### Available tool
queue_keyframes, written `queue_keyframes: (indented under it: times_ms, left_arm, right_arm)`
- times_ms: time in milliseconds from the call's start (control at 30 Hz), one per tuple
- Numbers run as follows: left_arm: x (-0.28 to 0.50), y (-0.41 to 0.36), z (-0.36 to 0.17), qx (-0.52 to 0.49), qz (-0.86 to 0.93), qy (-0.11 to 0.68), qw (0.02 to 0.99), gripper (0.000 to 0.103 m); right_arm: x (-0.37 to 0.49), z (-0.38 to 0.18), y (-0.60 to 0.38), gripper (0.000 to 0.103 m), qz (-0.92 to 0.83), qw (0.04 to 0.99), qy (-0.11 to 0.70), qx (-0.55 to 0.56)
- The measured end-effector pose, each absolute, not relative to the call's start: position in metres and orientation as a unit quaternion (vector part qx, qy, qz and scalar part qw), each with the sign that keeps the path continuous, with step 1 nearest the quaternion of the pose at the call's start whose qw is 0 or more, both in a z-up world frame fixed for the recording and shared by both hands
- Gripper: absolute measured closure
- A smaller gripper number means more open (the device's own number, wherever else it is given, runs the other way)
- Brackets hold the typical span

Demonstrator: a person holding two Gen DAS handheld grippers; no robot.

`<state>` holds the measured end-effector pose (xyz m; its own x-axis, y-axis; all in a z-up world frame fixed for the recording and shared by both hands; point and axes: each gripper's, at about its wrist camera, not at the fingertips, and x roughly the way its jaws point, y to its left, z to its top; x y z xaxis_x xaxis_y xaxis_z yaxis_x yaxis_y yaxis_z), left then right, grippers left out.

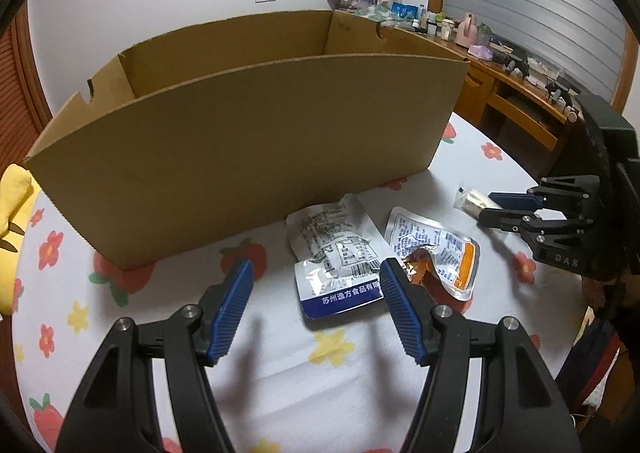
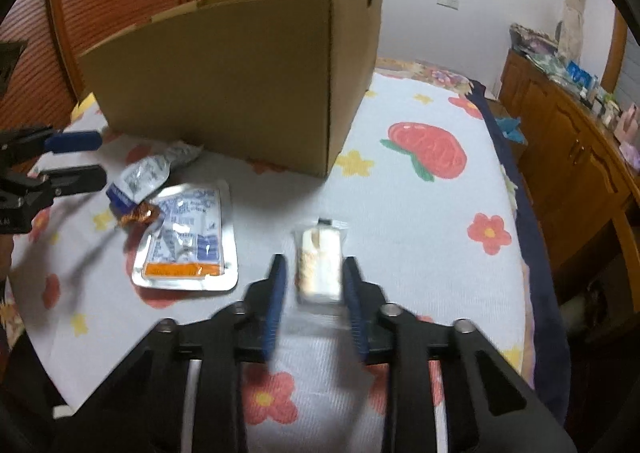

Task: Organize snacks
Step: 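Grasp the small wrapped white bar with the right tool while the left tool grasps the blue-banded pouch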

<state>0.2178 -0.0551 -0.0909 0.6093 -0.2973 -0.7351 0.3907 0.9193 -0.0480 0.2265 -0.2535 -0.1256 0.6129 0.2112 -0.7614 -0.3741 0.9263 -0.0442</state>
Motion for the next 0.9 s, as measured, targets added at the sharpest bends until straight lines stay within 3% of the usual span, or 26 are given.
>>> queue_keyframes:
  times_ms: [900]
  left_arm:
    - [0.265,-0.069,-0.107,0.014,-0.184,0.456,0.87,0.034]
  right_arm:
    - [0.205,-0.135,-0.244,0.081,0.151,0.905,0.384,-0.104]
